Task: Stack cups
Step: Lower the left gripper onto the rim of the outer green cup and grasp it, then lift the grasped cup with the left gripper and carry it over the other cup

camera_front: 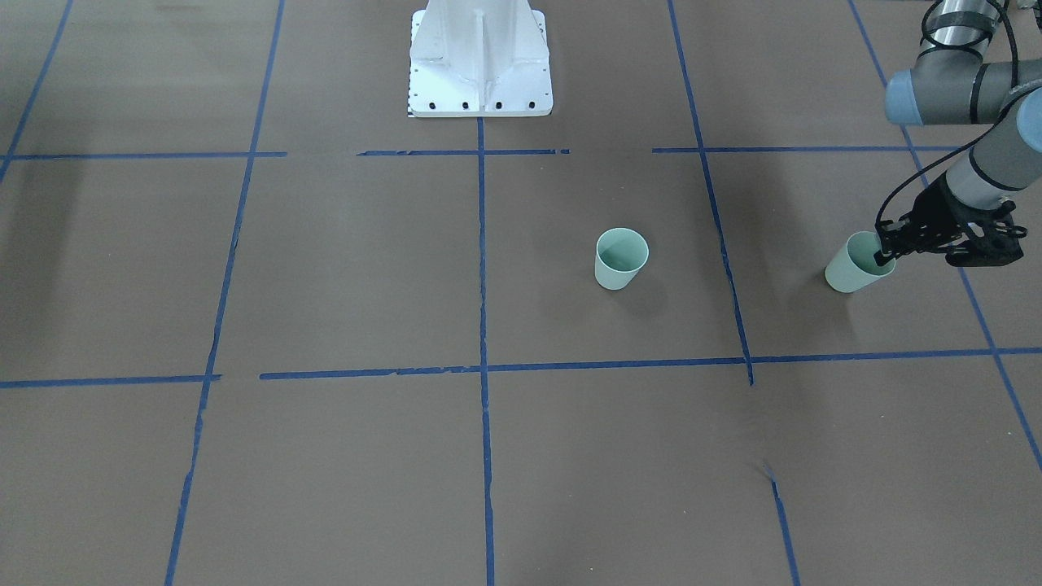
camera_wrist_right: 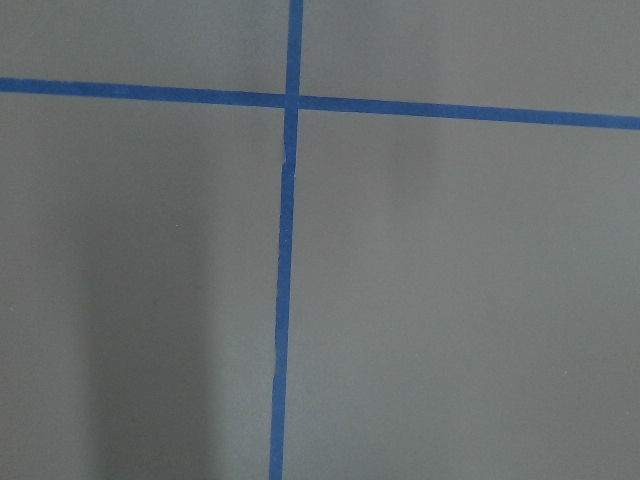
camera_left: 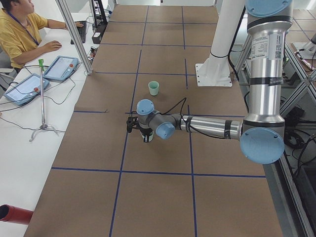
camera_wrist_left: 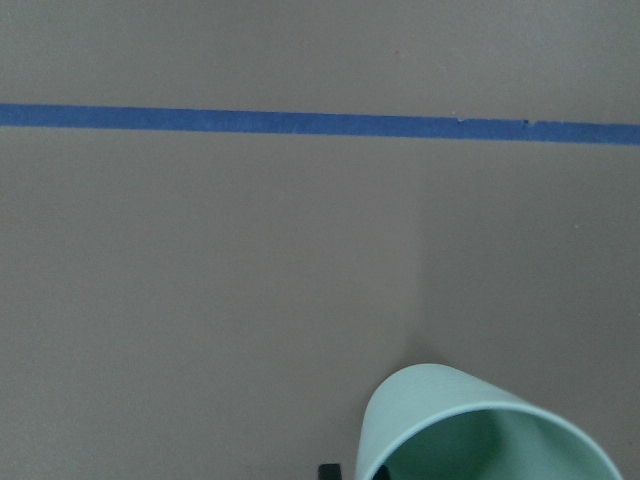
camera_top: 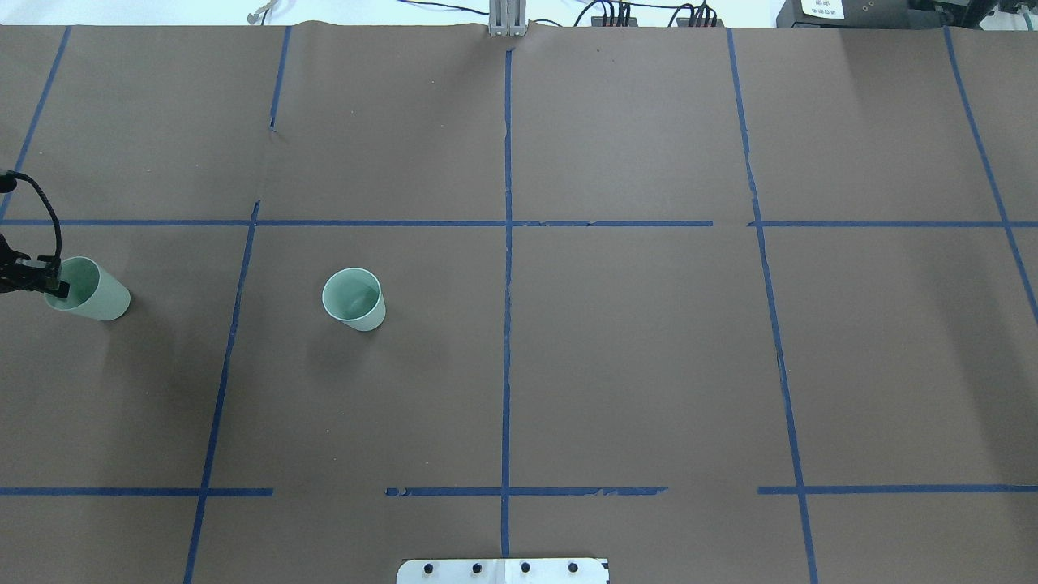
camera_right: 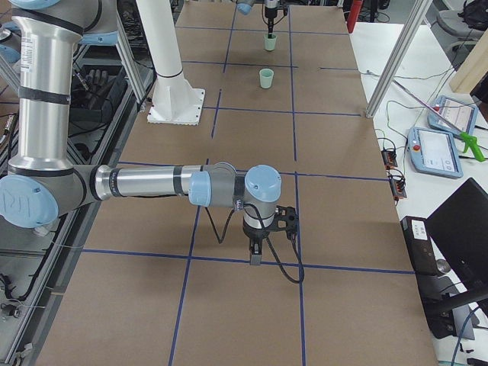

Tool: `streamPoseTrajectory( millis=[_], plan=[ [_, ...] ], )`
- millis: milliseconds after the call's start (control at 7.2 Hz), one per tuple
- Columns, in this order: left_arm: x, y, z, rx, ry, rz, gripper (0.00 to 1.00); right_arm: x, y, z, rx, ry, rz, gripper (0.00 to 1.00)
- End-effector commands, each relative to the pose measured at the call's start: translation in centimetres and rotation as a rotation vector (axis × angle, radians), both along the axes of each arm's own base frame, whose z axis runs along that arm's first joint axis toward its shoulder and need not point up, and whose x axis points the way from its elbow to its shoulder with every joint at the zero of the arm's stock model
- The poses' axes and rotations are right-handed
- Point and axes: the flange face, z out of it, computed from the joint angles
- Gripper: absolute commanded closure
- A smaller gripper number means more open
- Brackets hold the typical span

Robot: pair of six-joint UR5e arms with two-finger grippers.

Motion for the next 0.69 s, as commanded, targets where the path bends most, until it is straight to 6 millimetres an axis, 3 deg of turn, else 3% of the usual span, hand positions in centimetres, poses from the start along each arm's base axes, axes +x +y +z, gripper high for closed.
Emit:
streamPoseTrajectory(
  millis=[0, 278, 417, 556],
  plan=[
    [0.0, -0.2, -1.8, 0.026, 0.018, 0.001, 1.00, 0.0, 0.0, 0.0, 0.000, 0.000, 0.000, 0.00],
    [0.1, 0.4, -6.1, -0.020, 0.077, 0.043, 1.00, 0.0, 0.0, 0.0, 0.000, 0.000, 0.000, 0.00],
    [0.4, -0.2, -9.6, -0.034, 0.071, 0.042, 1.00, 0.0, 0.0, 0.0, 0.000, 0.000, -0.001, 0.00],
    [1.8, -2.9, -15.1, -0.051, 0.070, 0.028, 1.00, 0.0, 0.0, 0.0, 0.000, 0.000, -0.001, 0.00]
  ],
)
